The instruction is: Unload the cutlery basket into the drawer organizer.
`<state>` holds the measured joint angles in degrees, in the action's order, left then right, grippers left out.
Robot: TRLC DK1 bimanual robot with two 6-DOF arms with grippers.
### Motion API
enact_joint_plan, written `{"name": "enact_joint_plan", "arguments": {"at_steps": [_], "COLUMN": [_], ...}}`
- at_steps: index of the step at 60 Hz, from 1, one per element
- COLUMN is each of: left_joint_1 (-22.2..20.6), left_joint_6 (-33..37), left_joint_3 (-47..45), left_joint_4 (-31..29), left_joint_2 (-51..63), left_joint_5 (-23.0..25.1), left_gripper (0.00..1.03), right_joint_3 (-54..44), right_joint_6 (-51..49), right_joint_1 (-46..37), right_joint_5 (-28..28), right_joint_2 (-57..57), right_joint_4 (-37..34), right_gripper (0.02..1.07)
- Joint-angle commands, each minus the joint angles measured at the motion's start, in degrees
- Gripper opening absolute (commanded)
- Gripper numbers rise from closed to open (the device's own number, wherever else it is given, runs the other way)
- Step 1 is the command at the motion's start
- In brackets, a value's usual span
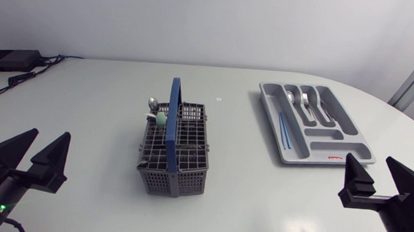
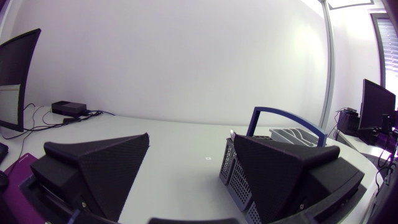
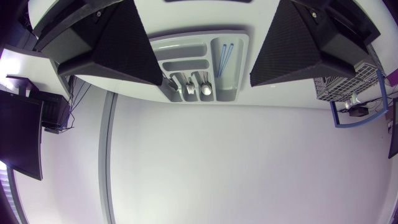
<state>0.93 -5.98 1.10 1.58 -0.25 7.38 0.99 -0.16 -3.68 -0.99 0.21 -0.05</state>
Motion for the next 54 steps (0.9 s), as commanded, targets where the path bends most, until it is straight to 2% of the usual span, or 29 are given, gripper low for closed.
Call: {"name": "enact_joint_plan", "arguments": {"at_steps": [1, 31, 37, 49, 54], "left_joint_1": [-0.2, 0.0, -0.6, 0.7, 0.5], "left_joint_6": [-0.1, -0.3, -0.8, 1.1, 1.1], "left_joint_3": [-1.3, -1.4, -1.1, 3.9, 7.2], "left_joint_4": [0.3, 0.5, 1.5, 1.7, 1.7], "left_joint_2": [-0.4, -0.5, -0.6, 0.6, 5.1], "left_joint_5": [-0.3, -0.3, -0.3, -0.3, -0.3], "left_gripper": [0.99, 0.99, 0.99, 0.94, 0.94], "right_joint_3": [-1.0, -1.1, -1.2, 2.4, 4.0], "right_joint_6": [1.0, 0.9, 0.6, 0.1, 0.1], "right_joint_1": [0.4, 0.5, 0.4, 3.9, 4.5], "right_joint_5": [0.5, 0.5, 0.5, 0.9, 1.2], "right_joint_2": [-0.5, -0.6, -0.6, 2.3, 6.6], "right_joint_4": [-0.3, 0.0, 3.5, 4.4, 6.8], "right_gripper": [1.03, 1.03, 1.03, 1.02, 1.02]}}
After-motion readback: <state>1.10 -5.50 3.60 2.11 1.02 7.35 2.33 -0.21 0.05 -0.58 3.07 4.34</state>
